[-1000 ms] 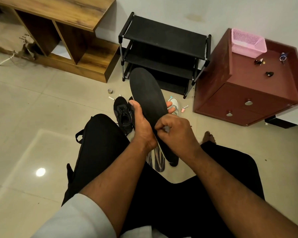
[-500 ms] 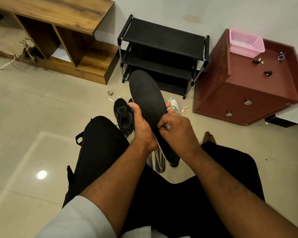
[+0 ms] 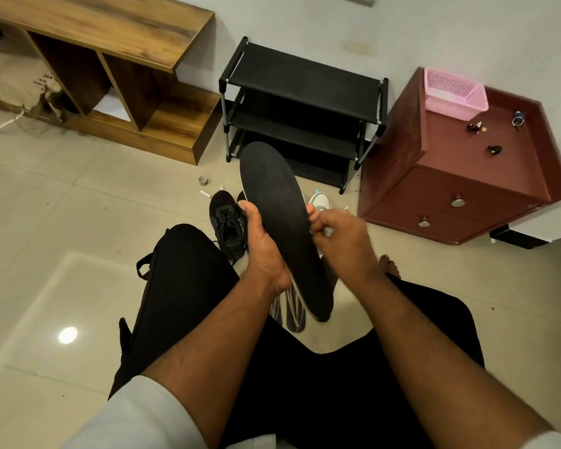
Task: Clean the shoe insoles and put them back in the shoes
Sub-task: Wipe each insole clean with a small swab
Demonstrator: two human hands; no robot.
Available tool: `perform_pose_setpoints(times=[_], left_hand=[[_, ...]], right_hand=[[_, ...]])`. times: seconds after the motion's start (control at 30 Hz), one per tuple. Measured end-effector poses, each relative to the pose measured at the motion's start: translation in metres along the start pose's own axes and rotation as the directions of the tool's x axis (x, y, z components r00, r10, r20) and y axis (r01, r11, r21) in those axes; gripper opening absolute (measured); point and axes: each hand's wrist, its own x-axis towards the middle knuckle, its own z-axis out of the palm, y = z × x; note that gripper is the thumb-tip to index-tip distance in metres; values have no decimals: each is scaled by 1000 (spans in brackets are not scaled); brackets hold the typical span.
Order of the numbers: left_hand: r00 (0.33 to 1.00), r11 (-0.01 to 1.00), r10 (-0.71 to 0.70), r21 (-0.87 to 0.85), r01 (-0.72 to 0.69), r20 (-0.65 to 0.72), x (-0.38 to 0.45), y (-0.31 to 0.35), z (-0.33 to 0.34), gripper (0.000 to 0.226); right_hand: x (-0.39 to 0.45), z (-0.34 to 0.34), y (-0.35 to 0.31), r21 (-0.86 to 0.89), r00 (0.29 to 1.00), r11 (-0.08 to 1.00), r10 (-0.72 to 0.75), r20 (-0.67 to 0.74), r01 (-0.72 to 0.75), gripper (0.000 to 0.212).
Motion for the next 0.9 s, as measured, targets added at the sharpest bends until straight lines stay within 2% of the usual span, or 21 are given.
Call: perform_pose_setpoints(times=[0.07, 0.13, 0.2, 0.23, 0.27, 0.3, 0.4, 0.43, 0.5, 0.67, 0.8, 0.9], left_hand=[[1000, 1000, -1, -13, 0, -26, 1, 0, -1, 112], [999, 1000, 9, -24, -10, -46, 3, 1, 0, 109], [999, 999, 11, -35, -12, -50, 5, 1, 0, 109], [999, 999, 9, -46, -11, -41, 5, 1, 1, 109], [1000, 998, 7, -56, -9, -28, 5, 1, 2, 109], [1000, 998, 6, -59, -7, -22, 5, 0, 2, 110], [1000, 998, 7, -64, -7, -9, 5, 4, 1, 105], [1000, 997, 28, -77, -28, -2, 6, 9, -2, 101], [997, 990, 74, -120, -70, 25, 9, 23, -10, 97], [995, 988, 89, -125, -92, -34, 9, 32, -13, 87], [998, 987, 37, -156, -44, -49, 8, 25, -9, 88], [997, 977, 47, -203, -59, -64, 11, 24, -12, 86]], right_hand=[[4, -9, 17, 145, 978, 972, 196, -66, -185, 14], [0, -15, 22, 403, 919, 853, 389, -64, -333, 13], [-7, -16, 17, 669, 852, 615, 521, 51, -417, 14], [-10, -15, 13, 738, 828, 510, 548, 116, -441, 15], [-13, -13, 10, 760, 811, 452, 560, 166, -467, 15], [-16, -10, 6, 746, 805, 450, 561, 191, -491, 15], [-21, -3, 2, 535, 869, 711, 485, 94, -455, 10], [-22, -3, 2, 506, 892, 752, 445, 80, -421, 10], [-24, -4, 3, 481, 920, 792, 379, 95, -376, 13], [-25, -2, -1, 222, 963, 938, 246, 115, -266, 17], [-25, 3, -8, 135, 990, 982, 136, -30, -131, 10], [-26, 9, -21, 78, 999, 996, -51, 9, 50, 9]])
